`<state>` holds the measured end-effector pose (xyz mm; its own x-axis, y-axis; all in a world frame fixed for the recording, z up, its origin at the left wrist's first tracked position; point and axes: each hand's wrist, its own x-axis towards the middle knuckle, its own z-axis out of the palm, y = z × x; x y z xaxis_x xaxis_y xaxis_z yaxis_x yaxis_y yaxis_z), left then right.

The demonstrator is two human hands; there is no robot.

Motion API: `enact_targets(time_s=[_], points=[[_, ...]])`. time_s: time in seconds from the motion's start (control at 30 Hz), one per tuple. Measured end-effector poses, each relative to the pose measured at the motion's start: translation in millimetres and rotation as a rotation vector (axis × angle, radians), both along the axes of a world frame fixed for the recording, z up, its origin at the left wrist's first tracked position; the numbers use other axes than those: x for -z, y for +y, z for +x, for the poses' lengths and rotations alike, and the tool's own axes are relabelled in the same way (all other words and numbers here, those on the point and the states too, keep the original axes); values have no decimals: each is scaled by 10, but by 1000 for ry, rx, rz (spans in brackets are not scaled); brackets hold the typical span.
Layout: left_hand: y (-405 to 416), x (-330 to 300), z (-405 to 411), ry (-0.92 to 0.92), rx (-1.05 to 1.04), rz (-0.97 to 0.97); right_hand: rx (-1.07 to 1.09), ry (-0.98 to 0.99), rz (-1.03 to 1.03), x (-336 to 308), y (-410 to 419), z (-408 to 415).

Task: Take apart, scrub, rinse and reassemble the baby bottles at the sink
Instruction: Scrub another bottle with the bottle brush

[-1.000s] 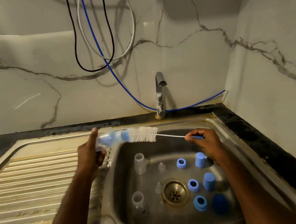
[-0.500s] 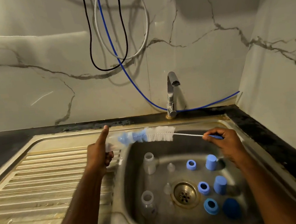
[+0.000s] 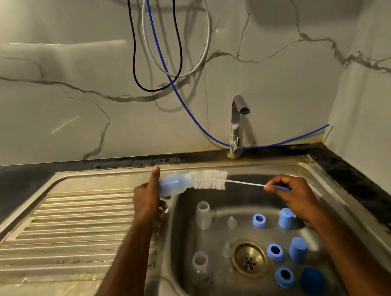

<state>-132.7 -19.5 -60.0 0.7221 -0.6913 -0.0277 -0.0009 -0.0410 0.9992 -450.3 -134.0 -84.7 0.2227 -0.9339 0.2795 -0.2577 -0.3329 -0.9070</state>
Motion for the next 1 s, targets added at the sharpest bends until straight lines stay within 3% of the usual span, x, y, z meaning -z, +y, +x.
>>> enact_targets(time_s=[0.13, 0.27, 0.37, 0.53, 0.67, 0.83, 1.0], points=[[44, 31, 154, -167, 175, -201, 25, -19, 62, 19, -36, -67], [97, 65, 148, -145, 445, -246, 88, -36, 88, 56, -63, -82], [94, 63, 176, -216, 400, -251, 91, -31, 97, 36, -73, -101], [127, -36, 281, 92, 237, -222, 104, -89, 25, -53, -44, -185], [80, 1, 176, 92, 273, -54, 21, -28, -48, -48, 32, -7], [99, -108, 298, 279, 160, -65, 101, -63, -34, -84, -16, -190], [60, -35, 122, 248, 191, -55, 9, -1, -10, -2, 24, 19]])
